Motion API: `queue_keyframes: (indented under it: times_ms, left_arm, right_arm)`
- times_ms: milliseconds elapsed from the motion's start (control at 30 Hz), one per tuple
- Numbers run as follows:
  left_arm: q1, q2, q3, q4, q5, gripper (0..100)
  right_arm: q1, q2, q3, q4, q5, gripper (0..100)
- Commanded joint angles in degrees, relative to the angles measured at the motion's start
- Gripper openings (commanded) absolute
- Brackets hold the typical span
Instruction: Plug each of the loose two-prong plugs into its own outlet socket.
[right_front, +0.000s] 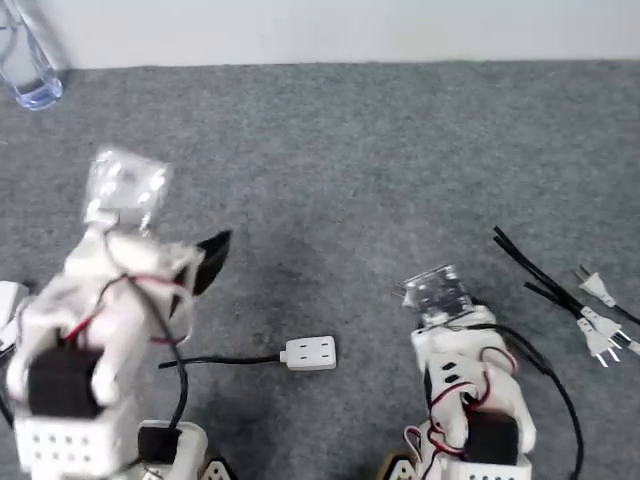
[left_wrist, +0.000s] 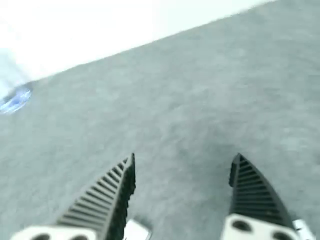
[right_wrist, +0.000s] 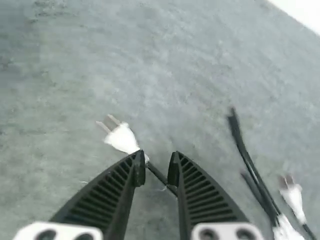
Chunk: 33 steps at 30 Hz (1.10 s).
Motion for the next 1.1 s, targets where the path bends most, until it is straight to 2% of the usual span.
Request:
queue_keyframes:
  times_ms: [0,167,467,567,667,833,1067]
  left_arm:
    - [-8.79,-8.97,14.99,-0.35,-1.23,29]
    - [-15.21,-13.54,35.56,-12.04,-1.76,29]
    - [-16.0,-19.96,51.3,-20.48,4.04,29]
    - [-16.0,-22.07,56.48,-22.86,4.04,29]
    - [-16.0,-24.53,58.24,-22.15,3.16,29]
    - [-16.0,-28.92,60.0,-20.13,2.29,29]
    - [-15.91,-35.16,62.99,-19.6,1.14,29]
  right_arm:
    - [3.56,0.75,-8.88,1.45,-0.26,9.1]
    - [3.03,12.0,-26.11,6.11,2.73,19.3]
    - [-0.13,52.35,-53.19,15.78,3.08,19.0]
    - [-2.15,63.87,-58.37,18.86,6.51,19.0]
    - [-3.47,73.8,-61.27,21.41,12.4,19.0]
    - [-2.15,84.7,-60.48,22.11,26.81,19.0]
    - [-0.84,87.96,-51.87,7.16,35.52,19.0]
